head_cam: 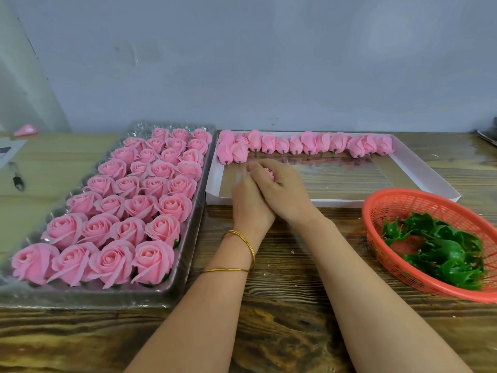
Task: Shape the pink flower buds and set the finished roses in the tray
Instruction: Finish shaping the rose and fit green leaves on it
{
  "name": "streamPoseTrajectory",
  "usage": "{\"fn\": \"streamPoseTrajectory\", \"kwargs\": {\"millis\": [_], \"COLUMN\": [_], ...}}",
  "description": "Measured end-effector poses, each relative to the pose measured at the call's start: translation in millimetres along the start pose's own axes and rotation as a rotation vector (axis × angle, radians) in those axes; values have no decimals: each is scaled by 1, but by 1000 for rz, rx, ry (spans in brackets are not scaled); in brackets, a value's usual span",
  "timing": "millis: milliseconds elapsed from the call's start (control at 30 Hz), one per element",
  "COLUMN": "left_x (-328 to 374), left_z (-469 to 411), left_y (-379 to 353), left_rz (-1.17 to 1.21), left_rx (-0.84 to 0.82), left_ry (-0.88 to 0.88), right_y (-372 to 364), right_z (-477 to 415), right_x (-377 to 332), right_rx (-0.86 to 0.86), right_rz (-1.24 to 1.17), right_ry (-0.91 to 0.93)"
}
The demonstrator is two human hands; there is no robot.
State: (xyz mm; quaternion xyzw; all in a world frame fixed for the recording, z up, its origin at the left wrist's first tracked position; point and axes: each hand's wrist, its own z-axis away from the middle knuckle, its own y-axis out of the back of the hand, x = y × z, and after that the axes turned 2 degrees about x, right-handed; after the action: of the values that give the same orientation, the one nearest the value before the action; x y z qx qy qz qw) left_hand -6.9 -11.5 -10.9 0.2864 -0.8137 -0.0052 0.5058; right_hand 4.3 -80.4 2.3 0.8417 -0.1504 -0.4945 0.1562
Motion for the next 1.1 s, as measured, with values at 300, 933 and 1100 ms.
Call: {"fn": "streamPoseTrajectory", "kwargs": {"millis": [300, 933, 1100], "left_x": [-5, 2, 0], "left_z": [-3, -1, -1], "left_y": [-1, 0, 1], "left_rz": [-46, 252, 229], "left_rx": [-27, -267, -301], "left_ry": [-17, 8, -3], "right_y": [13, 36, 34], "right_z": [1, -6, -4], "right_x": [-4, -7, -9], "right_rx": [-198, -92, -170], "right_rz": [-57, -672, -613], "right_ry": [-78, -230, -255]}}
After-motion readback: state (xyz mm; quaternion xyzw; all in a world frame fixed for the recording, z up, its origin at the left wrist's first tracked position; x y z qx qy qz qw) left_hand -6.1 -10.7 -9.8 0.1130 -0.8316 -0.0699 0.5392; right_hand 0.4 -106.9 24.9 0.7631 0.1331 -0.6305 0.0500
